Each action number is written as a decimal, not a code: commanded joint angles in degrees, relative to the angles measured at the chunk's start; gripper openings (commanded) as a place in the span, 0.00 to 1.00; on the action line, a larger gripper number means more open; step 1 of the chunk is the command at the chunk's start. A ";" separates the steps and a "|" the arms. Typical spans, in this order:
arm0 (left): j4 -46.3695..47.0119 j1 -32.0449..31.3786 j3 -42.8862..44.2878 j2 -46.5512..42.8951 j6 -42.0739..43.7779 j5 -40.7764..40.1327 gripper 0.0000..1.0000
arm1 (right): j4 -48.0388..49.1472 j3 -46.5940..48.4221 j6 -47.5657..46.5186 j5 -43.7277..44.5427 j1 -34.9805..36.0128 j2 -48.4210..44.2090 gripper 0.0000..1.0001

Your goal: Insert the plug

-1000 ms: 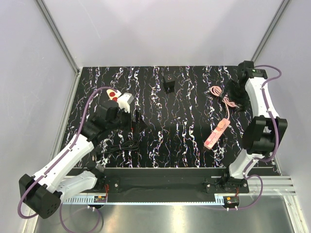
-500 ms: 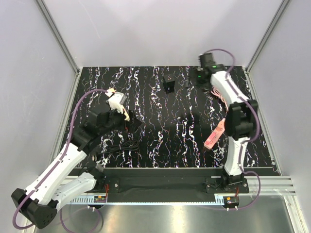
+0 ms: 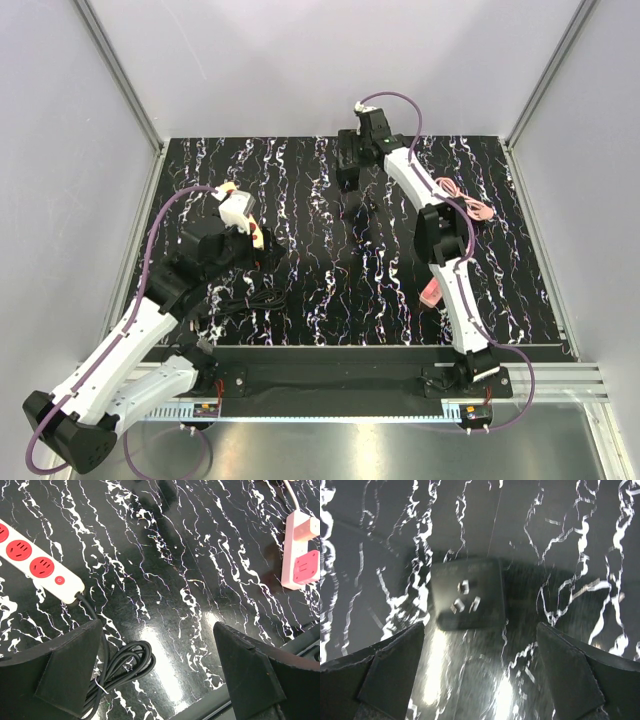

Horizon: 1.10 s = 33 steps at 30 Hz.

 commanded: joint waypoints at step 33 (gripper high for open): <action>4.17 5.18 5.52 0.24 -8.40 11.82 0.97 | 25.47 -27.73 13.13 -43.59 0.14 -29.42 0.00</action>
